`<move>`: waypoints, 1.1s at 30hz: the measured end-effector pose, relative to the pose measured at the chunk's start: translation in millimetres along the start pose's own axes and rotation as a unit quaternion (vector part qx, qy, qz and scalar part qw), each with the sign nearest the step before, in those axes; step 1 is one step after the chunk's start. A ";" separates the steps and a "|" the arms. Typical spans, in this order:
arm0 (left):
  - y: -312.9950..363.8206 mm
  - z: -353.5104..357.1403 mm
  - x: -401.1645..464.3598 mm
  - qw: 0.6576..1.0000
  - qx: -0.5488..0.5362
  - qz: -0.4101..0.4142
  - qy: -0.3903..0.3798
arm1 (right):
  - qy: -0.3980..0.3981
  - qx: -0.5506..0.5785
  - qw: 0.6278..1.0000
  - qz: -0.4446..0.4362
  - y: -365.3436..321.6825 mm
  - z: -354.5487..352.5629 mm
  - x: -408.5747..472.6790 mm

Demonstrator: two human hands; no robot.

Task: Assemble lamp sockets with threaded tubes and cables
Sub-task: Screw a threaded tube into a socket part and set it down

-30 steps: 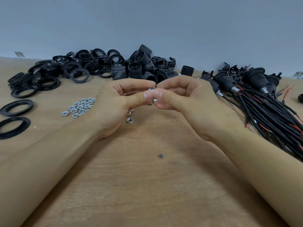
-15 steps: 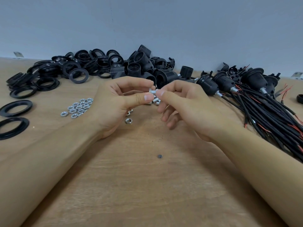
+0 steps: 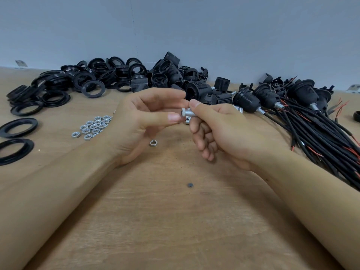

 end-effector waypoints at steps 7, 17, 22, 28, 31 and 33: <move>-3.1 -12.5 1.3 0.997 -0.032 -0.043 0.053 | 0.068 -0.004 0.998 0.000 4.3 -14.2 4.3; 3.1 -3.6 -1.1 0.997 0.067 -0.004 0.042 | 0.114 -0.009 0.993 0.004 5.6 -21.6 4.2; 4.4 0.3 -1.7 0.999 0.028 -0.009 0.023 | 0.117 -0.013 0.993 0.005 5.5 -21.4 4.7; 5.1 3.7 -1.9 0.998 0.052 0.009 0.017 | 0.117 -0.019 0.993 0.002 5.8 -21.7 4.9; 8.0 -4.0 -1.5 0.999 0.035 0.008 0.041 | 0.115 -0.019 0.993 0.001 5.9 -22.5 5.1; 4.2 -6.6 -0.4 0.996 0.065 -0.002 0.055 | 0.112 -0.017 0.994 0.001 5.8 -21.7 5.6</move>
Point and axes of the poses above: each hand's wrist, its own x-axis towards the middle knuckle, its own z-axis out of the palm, y = z × x, the point moved 9 cm from there along x, towards the middle knuckle, and after that the axes turned 5 degrees about x, right-handed, at the moved point
